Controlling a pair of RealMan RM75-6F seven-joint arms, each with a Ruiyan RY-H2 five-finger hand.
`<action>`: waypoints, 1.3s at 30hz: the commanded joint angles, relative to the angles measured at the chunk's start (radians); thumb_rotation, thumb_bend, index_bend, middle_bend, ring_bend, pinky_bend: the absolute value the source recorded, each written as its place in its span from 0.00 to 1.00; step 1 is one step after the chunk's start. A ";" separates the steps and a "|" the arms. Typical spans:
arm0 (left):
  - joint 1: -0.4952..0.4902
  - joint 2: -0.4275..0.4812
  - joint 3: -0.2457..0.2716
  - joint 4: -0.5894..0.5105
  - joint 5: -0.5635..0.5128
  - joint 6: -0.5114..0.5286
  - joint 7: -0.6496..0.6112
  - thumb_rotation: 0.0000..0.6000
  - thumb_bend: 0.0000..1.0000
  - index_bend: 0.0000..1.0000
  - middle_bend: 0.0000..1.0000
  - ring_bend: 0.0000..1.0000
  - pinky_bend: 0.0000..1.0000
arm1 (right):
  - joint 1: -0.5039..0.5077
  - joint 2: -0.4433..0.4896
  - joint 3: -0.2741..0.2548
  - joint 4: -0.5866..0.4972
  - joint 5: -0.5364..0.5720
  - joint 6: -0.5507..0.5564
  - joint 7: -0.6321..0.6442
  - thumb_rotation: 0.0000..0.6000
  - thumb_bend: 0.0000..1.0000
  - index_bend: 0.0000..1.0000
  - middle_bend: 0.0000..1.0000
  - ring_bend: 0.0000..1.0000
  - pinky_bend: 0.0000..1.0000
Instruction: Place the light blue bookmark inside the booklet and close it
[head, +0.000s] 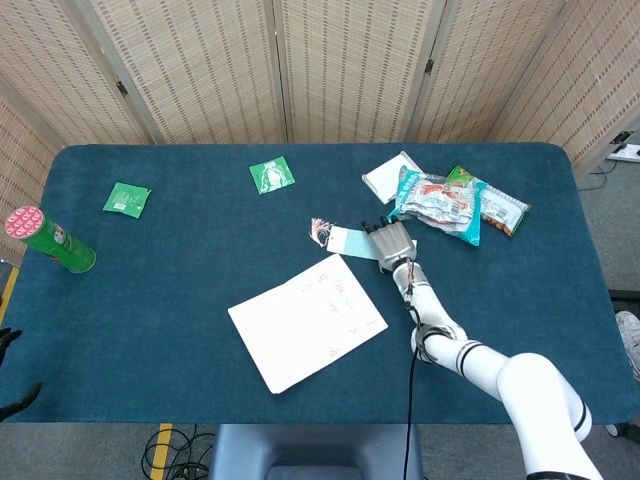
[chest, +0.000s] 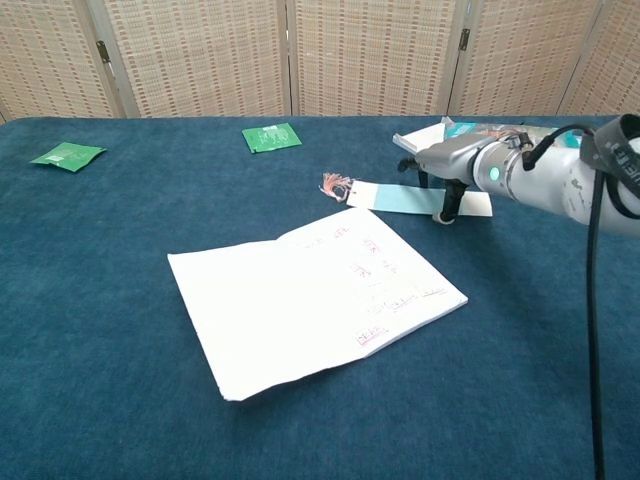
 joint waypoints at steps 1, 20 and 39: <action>0.001 0.000 -0.001 0.001 -0.001 0.001 -0.002 1.00 0.27 0.19 0.16 0.15 0.20 | -0.018 0.030 0.005 -0.044 -0.047 0.018 0.041 1.00 0.30 0.05 0.29 0.11 0.15; -0.008 0.016 -0.006 -0.038 0.025 0.017 0.018 1.00 0.27 0.19 0.16 0.15 0.20 | -0.168 0.358 -0.106 -0.517 -0.624 0.229 0.362 1.00 0.30 0.07 0.29 0.11 0.15; -0.008 0.033 0.000 -0.095 0.041 0.031 0.071 1.00 0.27 0.19 0.16 0.15 0.20 | -0.220 0.419 -0.334 -0.418 -1.162 0.534 0.663 1.00 0.30 0.10 0.30 0.11 0.15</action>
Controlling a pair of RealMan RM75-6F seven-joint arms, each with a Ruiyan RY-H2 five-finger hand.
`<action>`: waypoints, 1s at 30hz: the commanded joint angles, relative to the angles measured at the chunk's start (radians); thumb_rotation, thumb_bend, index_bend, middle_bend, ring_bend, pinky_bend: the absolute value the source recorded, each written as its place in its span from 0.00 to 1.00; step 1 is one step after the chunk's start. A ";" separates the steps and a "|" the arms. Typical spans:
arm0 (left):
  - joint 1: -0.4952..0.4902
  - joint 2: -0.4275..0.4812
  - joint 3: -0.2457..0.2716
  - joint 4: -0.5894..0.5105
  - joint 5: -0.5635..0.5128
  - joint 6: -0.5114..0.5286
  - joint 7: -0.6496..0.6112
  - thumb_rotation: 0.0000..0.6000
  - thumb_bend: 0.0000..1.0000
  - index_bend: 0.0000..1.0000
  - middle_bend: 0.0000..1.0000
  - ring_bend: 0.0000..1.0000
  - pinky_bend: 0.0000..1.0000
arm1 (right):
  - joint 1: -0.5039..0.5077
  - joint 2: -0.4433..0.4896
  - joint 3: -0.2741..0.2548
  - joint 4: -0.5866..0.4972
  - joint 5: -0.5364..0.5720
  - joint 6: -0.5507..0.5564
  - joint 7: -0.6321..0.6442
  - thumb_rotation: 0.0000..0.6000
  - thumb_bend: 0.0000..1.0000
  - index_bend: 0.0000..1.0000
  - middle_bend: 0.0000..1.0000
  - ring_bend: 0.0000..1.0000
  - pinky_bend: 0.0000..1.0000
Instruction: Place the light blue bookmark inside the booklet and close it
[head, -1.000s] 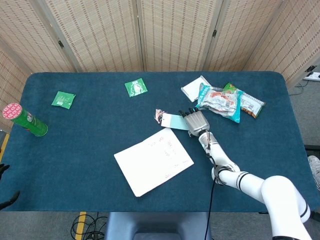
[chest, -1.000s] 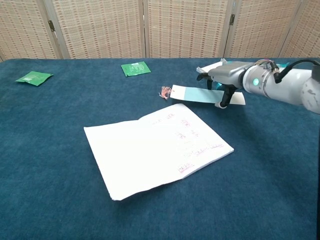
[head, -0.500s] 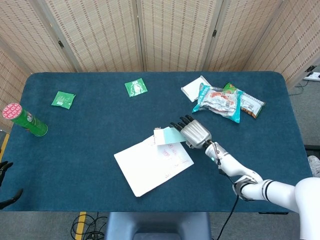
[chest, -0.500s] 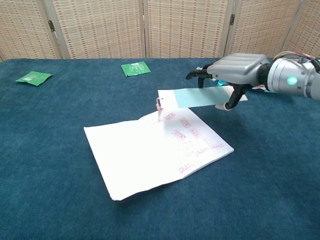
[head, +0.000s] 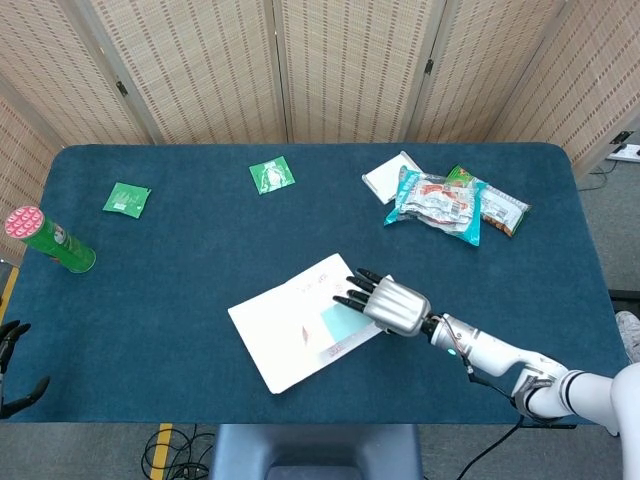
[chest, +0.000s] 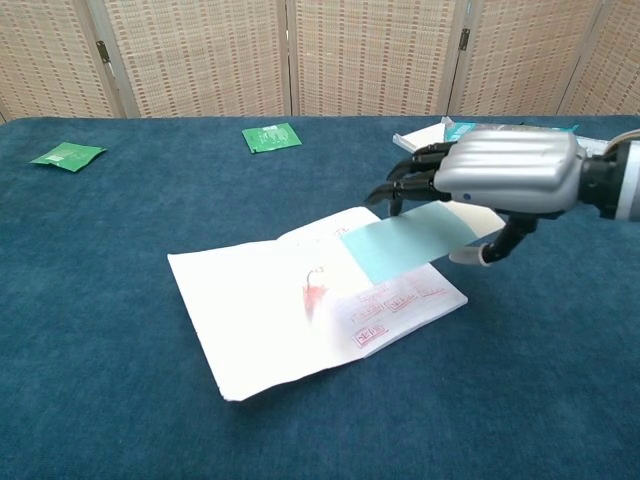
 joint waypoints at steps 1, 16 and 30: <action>0.000 0.001 0.002 -0.003 0.000 -0.002 0.005 1.00 0.27 0.19 0.16 0.15 0.20 | -0.024 0.004 -0.049 0.047 -0.065 0.060 0.035 1.00 0.30 0.10 0.30 0.11 0.15; -0.010 0.002 0.004 -0.032 0.013 -0.004 0.033 1.00 0.27 0.19 0.16 0.15 0.20 | -0.015 -0.085 -0.109 0.341 -0.219 0.162 0.100 1.00 0.30 0.13 0.30 0.11 0.15; -0.007 0.008 0.007 -0.044 0.005 -0.007 0.045 1.00 0.27 0.19 0.16 0.15 0.20 | 0.116 -0.270 -0.137 0.662 -0.318 0.216 0.212 1.00 0.30 0.14 0.31 0.11 0.15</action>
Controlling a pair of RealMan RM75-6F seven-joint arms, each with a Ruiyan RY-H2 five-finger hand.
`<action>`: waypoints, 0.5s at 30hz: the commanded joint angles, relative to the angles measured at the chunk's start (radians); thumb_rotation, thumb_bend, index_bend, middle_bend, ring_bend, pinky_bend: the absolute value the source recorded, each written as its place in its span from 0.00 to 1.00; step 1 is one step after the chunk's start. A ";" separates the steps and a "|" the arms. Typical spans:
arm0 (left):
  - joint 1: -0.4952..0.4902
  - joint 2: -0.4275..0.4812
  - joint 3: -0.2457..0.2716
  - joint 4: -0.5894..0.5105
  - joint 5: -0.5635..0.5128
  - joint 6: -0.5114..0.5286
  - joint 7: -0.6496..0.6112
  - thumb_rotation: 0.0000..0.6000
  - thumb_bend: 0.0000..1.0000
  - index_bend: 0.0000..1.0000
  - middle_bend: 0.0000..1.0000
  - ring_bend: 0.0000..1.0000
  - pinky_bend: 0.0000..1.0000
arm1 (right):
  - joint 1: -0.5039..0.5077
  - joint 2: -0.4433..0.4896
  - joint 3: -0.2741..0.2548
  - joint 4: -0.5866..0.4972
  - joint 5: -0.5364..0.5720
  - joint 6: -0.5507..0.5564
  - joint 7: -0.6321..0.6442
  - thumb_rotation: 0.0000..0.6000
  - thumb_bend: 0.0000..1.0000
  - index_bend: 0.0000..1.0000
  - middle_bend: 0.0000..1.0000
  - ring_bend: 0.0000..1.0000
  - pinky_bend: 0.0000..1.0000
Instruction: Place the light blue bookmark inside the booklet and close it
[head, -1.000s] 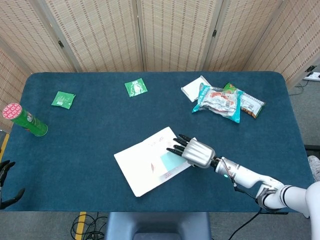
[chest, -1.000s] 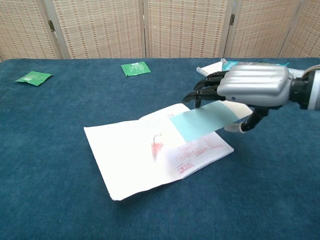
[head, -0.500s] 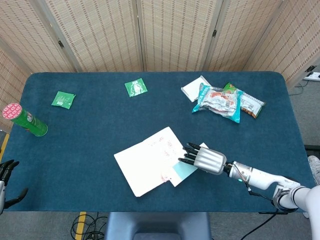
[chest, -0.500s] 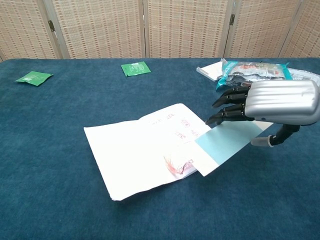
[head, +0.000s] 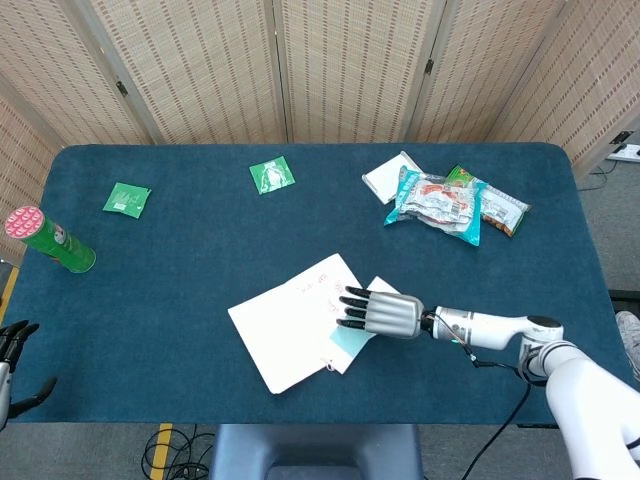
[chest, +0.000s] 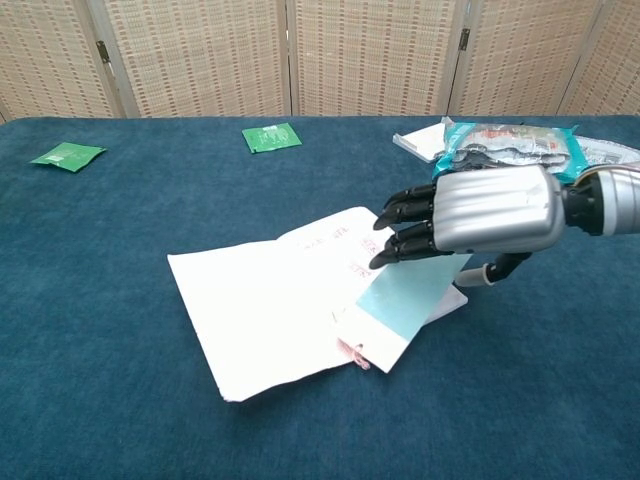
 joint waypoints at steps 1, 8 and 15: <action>0.000 0.000 0.000 0.000 -0.002 -0.001 0.002 1.00 0.27 0.19 0.16 0.15 0.20 | 0.039 -0.052 -0.016 0.077 -0.024 0.015 0.037 1.00 0.30 0.14 0.31 0.11 0.15; 0.002 0.001 0.001 -0.001 -0.007 -0.001 0.007 1.00 0.27 0.19 0.16 0.15 0.20 | 0.067 -0.116 -0.024 0.202 -0.009 0.024 0.095 1.00 0.30 0.14 0.31 0.11 0.15; 0.002 0.002 0.001 -0.004 -0.011 -0.003 0.013 1.00 0.27 0.19 0.16 0.15 0.20 | 0.075 -0.155 -0.027 0.278 0.023 0.007 0.120 1.00 0.30 0.14 0.27 0.11 0.15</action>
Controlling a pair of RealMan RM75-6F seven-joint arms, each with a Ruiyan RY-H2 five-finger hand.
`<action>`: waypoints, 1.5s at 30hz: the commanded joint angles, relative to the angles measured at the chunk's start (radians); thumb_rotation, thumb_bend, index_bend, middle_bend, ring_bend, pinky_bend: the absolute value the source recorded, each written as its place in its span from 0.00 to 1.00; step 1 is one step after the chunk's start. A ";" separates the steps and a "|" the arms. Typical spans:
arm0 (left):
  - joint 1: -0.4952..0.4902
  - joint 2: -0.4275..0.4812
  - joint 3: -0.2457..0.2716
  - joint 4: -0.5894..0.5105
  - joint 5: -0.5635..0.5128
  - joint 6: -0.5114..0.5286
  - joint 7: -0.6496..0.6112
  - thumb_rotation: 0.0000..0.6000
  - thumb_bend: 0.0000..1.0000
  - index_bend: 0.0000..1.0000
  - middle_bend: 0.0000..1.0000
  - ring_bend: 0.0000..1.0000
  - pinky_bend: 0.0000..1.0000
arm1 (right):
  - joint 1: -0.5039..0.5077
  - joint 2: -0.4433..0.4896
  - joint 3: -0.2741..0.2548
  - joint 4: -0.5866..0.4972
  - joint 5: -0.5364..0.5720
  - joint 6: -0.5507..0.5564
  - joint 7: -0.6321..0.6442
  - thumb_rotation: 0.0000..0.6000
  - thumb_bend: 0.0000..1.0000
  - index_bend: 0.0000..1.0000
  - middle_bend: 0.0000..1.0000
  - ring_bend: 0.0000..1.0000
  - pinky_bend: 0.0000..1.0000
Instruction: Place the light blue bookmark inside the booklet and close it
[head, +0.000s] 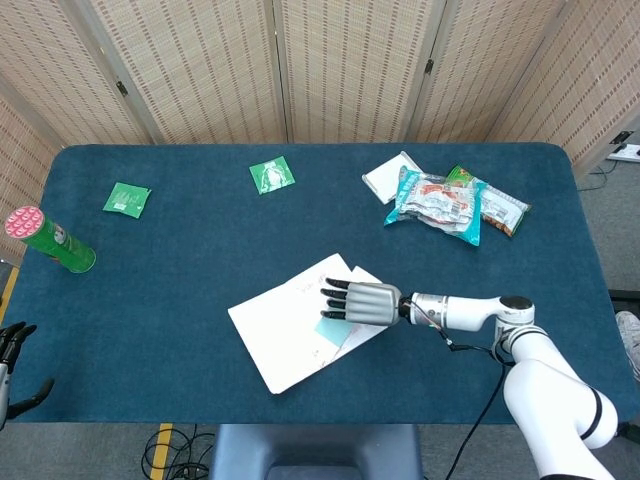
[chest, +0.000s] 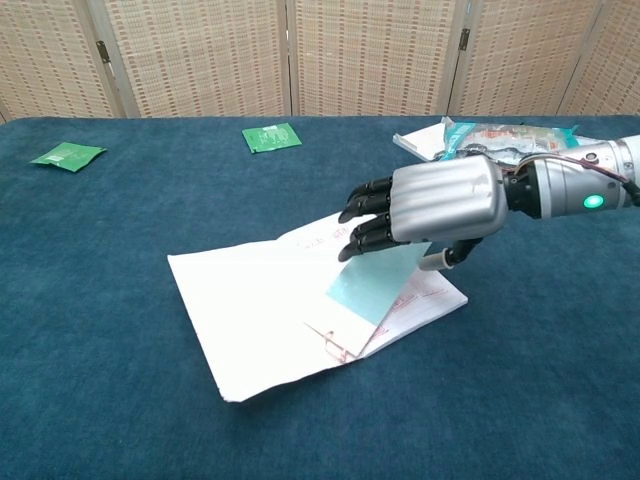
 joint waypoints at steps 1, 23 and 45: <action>0.000 0.000 0.000 -0.002 0.001 0.000 0.004 1.00 0.27 0.19 0.16 0.15 0.20 | 0.004 -0.015 0.000 0.020 0.016 -0.009 0.009 1.00 0.29 0.14 0.27 0.11 0.15; 0.001 0.001 0.003 -0.004 0.003 0.003 0.006 1.00 0.27 0.19 0.16 0.15 0.20 | 0.041 0.082 0.148 -0.357 0.273 -0.265 -0.043 1.00 0.67 0.00 0.22 0.10 0.15; 0.018 -0.002 0.008 0.022 -0.018 0.001 -0.020 1.00 0.27 0.19 0.16 0.15 0.20 | 0.151 -0.012 0.327 -0.427 0.546 -0.684 -0.295 1.00 0.82 0.00 0.24 0.11 0.16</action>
